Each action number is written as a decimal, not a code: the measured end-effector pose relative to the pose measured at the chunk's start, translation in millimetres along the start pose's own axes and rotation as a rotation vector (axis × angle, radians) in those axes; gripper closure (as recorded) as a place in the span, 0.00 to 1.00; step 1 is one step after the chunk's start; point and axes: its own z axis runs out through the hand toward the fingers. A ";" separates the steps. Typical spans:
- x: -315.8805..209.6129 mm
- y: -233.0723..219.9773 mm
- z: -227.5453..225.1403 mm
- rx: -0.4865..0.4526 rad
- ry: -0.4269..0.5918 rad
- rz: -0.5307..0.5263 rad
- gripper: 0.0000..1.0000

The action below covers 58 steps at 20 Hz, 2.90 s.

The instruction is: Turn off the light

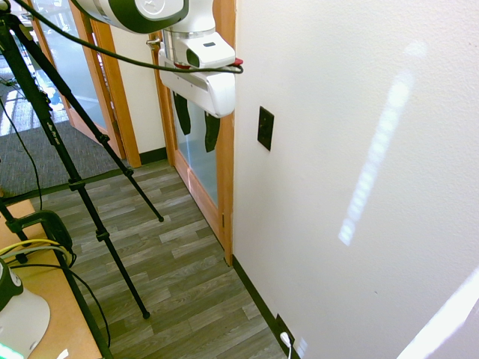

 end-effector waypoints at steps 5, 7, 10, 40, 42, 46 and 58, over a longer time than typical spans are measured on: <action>-2.9 -18.0 6.6 0.029 0.024 -0.012 0.00; -2.7 -40.5 17.1 0.058 0.041 -0.005 0.00; 9.8 -72.8 36.3 0.125 0.070 0.042 0.00; 46.2 -155.7 87.9 0.354 0.457 0.291 1.00; 49.0 -155.0 89.0 0.359 0.458 0.294 1.00; 51.3 -159.4 92.8 0.369 0.452 0.289 1.00; 52.8 -164.2 118.8 0.362 0.414 0.285 1.00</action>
